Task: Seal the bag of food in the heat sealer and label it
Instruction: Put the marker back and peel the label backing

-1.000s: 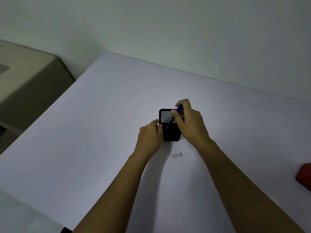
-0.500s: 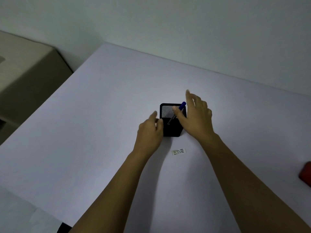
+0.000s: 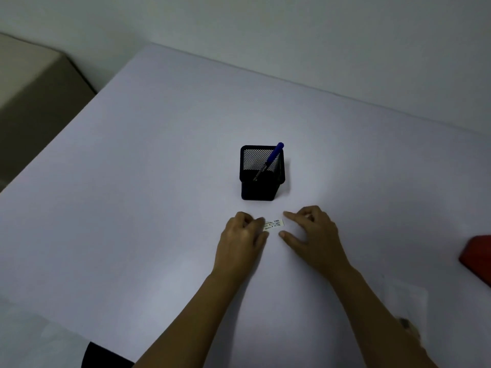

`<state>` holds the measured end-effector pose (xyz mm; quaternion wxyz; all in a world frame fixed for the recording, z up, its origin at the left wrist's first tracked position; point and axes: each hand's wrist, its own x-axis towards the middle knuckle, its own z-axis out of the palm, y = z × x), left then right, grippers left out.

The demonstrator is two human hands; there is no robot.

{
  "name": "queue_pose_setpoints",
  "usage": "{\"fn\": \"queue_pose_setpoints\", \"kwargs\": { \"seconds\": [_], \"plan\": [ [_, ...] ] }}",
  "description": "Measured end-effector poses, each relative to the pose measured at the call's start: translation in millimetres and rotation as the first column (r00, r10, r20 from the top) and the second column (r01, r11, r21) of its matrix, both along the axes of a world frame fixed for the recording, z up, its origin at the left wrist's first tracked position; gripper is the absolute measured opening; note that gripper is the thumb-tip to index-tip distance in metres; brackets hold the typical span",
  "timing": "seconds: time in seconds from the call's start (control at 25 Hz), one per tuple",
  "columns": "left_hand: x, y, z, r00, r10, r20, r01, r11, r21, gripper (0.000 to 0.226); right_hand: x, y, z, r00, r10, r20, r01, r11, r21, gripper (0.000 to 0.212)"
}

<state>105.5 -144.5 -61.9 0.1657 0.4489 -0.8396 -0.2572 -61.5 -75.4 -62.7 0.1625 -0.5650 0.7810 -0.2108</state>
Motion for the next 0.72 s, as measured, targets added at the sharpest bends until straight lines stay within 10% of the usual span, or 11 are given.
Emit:
{"fn": "queue_pose_setpoints", "kwargs": {
  "seconds": [0.72],
  "plan": [
    [-6.4,-3.6,0.6,0.996,0.003,-0.090,0.002,0.998,0.061,0.002,8.7,-4.3,9.5,0.950,0.042,0.311,-0.023,0.998,-0.063,0.010]
  ]
}}
